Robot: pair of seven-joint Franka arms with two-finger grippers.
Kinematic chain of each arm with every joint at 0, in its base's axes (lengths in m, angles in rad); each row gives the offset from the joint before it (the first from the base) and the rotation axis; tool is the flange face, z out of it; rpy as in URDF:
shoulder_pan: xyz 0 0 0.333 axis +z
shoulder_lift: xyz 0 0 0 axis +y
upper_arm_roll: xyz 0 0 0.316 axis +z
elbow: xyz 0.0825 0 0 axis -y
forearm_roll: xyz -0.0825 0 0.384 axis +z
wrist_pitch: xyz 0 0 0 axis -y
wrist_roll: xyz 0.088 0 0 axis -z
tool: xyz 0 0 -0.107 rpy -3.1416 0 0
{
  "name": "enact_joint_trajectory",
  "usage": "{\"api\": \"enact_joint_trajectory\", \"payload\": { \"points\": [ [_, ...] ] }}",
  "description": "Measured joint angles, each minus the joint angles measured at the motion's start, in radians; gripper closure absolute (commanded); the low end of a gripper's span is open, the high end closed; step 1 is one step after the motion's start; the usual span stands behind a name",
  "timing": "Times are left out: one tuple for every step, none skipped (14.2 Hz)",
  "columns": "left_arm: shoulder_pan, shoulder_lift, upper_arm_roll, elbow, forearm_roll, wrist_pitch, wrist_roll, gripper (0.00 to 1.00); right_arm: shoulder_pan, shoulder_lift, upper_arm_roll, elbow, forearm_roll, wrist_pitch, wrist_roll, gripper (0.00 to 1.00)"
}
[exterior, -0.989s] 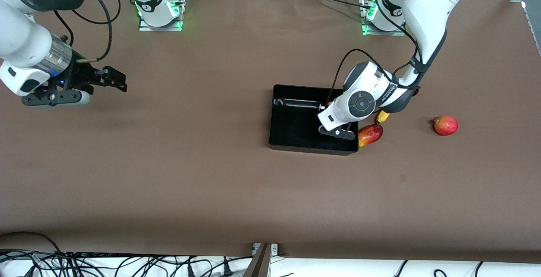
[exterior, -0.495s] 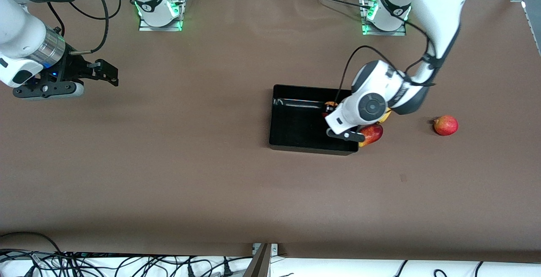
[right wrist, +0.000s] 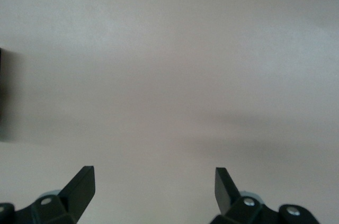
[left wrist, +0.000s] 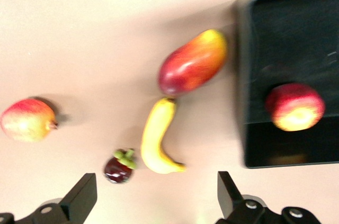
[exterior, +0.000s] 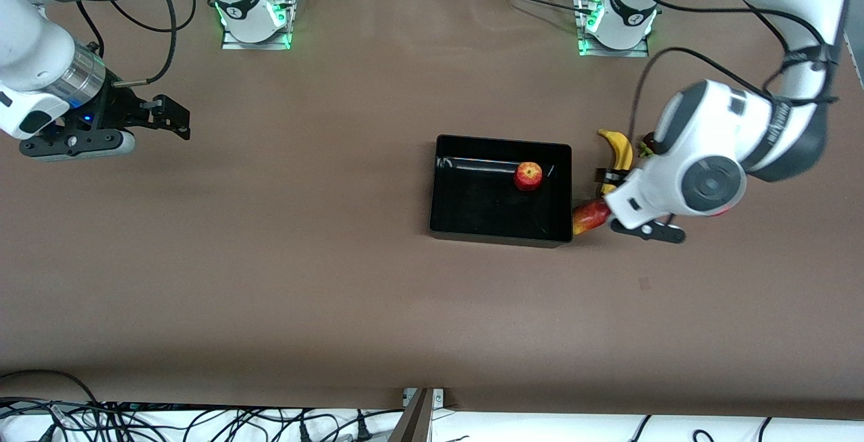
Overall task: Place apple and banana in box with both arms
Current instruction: 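Open the left gripper over the box and move it to the banana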
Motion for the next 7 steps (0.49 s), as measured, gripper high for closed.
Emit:
{"api": "enact_joint_trajectory", "payload": {
  "points": [
    [0.037,0.021,0.001,-0.021,0.000,0.029,0.065,0.00,0.000,0.001,0.000,0.003,0.000,0.000,0.000,0.00],
    [0.072,0.035,0.001,-0.062,0.001,0.077,0.117,0.00,0.000,0.002,0.000,0.006,0.000,0.000,0.000,0.00],
    [0.101,0.037,0.001,-0.126,0.001,0.146,0.152,0.00,0.000,0.003,0.001,0.007,0.000,0.001,0.000,0.00],
    [0.120,0.026,-0.002,-0.206,0.001,0.230,0.171,0.00,0.001,0.003,0.004,0.010,0.000,0.002,0.000,0.00],
    [0.129,0.002,-0.006,-0.303,0.001,0.330,0.175,0.00,0.002,0.003,0.007,0.014,0.000,0.002,0.000,0.00],
    [0.129,-0.029,-0.009,-0.408,0.001,0.437,0.175,0.00,0.003,0.003,0.010,0.019,0.000,0.003,0.000,0.00],
    [0.128,-0.061,-0.012,-0.512,0.001,0.543,0.175,0.00,0.004,0.003,0.012,0.022,0.000,0.003,0.000,0.00]
  ]
}}
